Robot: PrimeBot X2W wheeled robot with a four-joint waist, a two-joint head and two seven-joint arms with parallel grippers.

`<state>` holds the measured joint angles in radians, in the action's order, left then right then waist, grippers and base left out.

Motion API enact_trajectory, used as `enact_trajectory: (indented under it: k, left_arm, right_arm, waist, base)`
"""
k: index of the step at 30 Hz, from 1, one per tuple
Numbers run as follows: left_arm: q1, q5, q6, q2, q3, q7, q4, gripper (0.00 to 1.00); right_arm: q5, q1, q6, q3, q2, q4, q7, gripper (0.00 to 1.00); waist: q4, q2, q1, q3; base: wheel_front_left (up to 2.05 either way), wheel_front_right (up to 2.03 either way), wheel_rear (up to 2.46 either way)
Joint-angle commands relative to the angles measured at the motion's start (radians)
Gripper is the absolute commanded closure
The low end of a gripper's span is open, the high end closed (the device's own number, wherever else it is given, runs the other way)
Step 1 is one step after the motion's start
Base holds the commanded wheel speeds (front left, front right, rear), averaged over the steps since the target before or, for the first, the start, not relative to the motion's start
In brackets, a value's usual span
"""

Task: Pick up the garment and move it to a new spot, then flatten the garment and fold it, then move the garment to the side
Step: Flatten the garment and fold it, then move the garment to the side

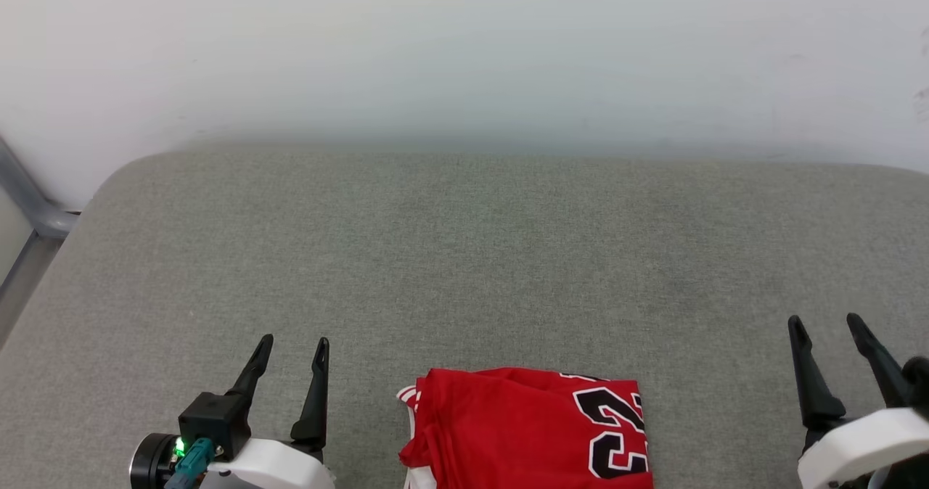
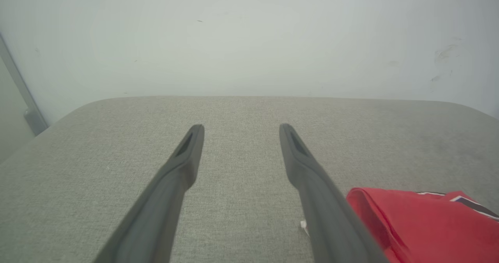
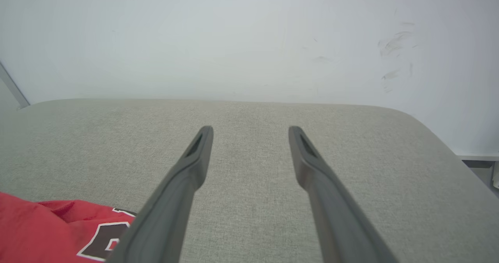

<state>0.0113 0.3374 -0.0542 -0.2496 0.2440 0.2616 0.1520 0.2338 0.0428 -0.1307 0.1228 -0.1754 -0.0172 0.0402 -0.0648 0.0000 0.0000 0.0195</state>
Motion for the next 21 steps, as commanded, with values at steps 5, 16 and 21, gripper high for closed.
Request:
enact_trajectory:
  k: [5, 16, 21]
  left_arm:
    - [-0.022, 0.002, -0.009, -0.006, -0.009, 0.004, -0.001, 0.0]
    - [-0.038, 0.009, -0.021, -0.006, -0.016, 0.004, -0.004, 0.0]
    - [-0.033, 0.013, -0.023, -0.001, -0.019, 0.004, -0.004, 0.0]
  right_arm:
    - [-0.043, 0.071, 0.0, -0.005, 0.044, -0.043, -0.087, 0.0]
    - [-0.072, 0.127, 0.0, -0.003, 0.083, -0.12, -0.068, 0.0]
    - [-0.067, 0.124, 0.0, 0.006, 0.084, -0.131, -0.026, 0.0]
  waist:
    - [0.016, 0.0, 0.0, 0.017]
    - [0.035, 0.0, 0.0, 0.028]
    - [0.038, 0.0, 0.0, 0.027]
  base:
    - [0.0, 0.0, 0.0]
    - [0.0, 0.0, 0.0]
    - [0.0, 0.0, 0.0]
